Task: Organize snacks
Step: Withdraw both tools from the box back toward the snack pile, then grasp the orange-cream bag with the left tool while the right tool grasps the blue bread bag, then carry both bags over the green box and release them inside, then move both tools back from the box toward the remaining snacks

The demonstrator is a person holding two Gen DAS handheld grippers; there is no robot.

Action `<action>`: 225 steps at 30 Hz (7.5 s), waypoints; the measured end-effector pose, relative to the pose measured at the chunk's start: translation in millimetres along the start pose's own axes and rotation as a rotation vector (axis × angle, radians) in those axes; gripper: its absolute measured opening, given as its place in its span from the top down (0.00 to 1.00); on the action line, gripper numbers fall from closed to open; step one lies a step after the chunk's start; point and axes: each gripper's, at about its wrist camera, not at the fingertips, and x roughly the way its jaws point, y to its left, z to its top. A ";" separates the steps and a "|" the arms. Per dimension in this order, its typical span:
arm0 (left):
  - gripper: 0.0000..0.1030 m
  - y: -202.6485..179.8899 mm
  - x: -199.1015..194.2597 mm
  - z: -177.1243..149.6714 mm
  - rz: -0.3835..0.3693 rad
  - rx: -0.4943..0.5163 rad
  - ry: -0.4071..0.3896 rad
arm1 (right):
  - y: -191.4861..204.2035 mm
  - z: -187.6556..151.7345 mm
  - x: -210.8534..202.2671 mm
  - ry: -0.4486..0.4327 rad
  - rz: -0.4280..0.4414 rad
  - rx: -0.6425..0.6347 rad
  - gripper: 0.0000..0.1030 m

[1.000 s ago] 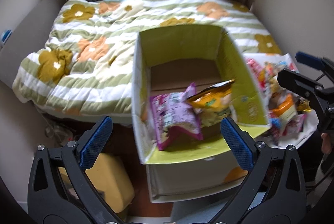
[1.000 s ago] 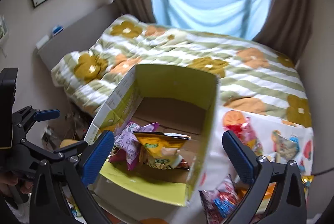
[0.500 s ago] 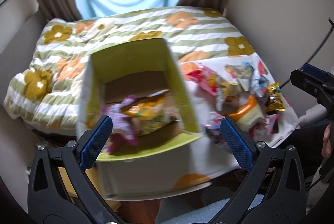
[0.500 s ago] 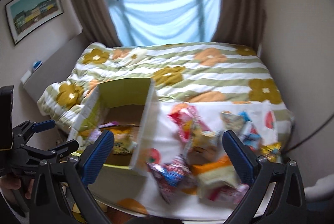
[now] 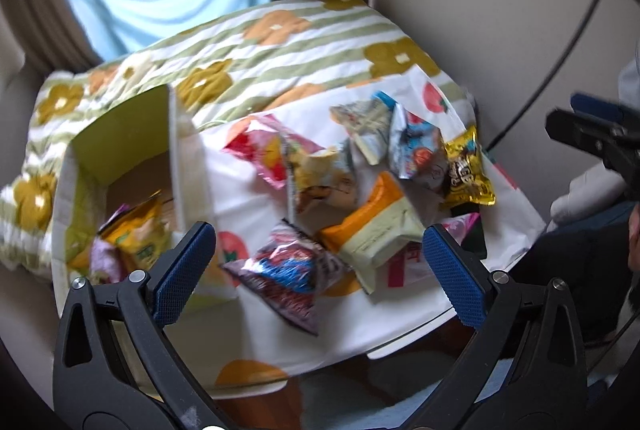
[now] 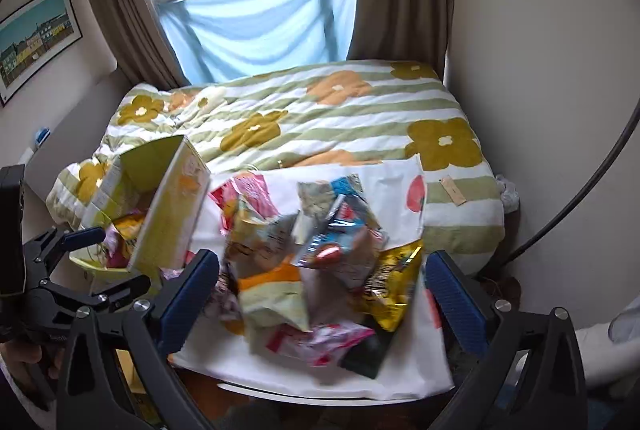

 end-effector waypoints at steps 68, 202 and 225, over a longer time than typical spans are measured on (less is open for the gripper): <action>0.40 -61.9 162.1 -20.9 -0.199 0.467 0.271 | -27.3 -23.7 191.1 0.174 0.088 -0.408 0.50; 0.01 218.8 -77.5 -44.5 0.227 -0.248 -0.105 | 215.6 79.6 20.5 -0.108 0.178 -0.227 0.00; 0.01 62.7 -45.3 -98.1 0.166 -0.370 -0.083 | 50.5 -12.3 -6.4 -0.058 0.110 -0.174 0.00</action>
